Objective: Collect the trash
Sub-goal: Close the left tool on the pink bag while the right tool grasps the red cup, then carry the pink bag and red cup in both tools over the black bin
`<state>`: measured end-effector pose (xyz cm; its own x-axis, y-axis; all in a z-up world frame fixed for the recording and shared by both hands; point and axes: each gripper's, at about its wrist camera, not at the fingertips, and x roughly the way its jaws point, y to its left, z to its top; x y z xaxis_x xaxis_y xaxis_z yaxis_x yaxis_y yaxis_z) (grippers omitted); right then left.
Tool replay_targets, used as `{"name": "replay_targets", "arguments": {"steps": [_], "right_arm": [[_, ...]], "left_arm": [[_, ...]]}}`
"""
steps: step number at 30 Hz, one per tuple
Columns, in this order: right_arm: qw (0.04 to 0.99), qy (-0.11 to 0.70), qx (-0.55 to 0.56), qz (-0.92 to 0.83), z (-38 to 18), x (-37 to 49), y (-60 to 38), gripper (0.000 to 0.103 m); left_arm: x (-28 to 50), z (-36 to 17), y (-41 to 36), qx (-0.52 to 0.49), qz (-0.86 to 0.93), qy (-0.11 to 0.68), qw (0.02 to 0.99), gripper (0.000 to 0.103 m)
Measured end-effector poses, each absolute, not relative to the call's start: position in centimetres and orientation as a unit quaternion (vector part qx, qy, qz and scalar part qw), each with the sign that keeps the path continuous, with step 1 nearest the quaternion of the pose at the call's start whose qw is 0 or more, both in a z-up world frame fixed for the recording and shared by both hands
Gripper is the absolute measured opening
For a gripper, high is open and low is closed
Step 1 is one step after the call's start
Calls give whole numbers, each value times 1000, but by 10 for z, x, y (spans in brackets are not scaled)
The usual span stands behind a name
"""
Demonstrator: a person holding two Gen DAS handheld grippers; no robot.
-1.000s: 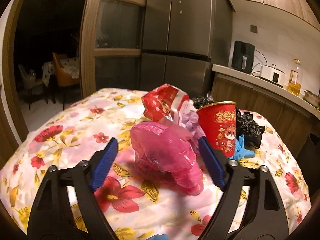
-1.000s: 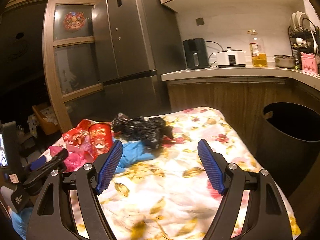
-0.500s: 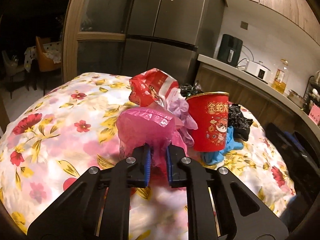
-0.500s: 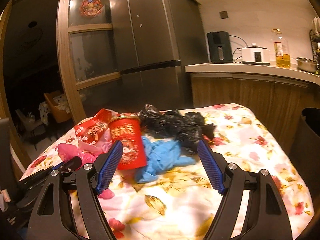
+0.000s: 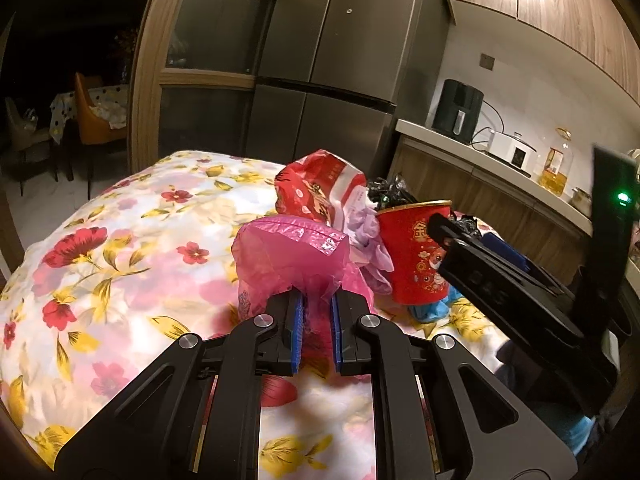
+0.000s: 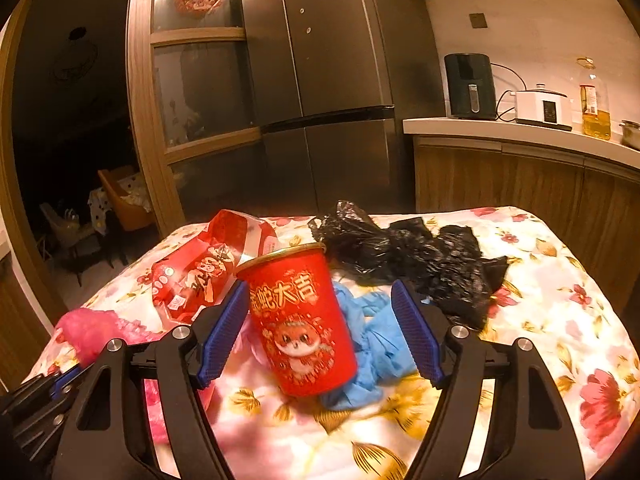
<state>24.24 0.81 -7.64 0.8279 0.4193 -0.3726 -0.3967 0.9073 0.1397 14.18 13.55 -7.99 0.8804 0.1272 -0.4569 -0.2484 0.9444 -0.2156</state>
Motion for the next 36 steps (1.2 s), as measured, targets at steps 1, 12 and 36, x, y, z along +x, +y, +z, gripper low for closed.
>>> {"name": "replay_targets", "arguments": {"steps": [1,12,36], "right_arm": [[954,205,26,216,-78,245,11,72],[941,242,14,236,-93,263,29,56],[955,184,51,227,-60,193,-46,45]], "left_arm": [[142,-80,136,-136,97,224,960,11],[143,-82,138,-139,89,227,960,10],[115,-58,103,-126,67,196,970,11]]}}
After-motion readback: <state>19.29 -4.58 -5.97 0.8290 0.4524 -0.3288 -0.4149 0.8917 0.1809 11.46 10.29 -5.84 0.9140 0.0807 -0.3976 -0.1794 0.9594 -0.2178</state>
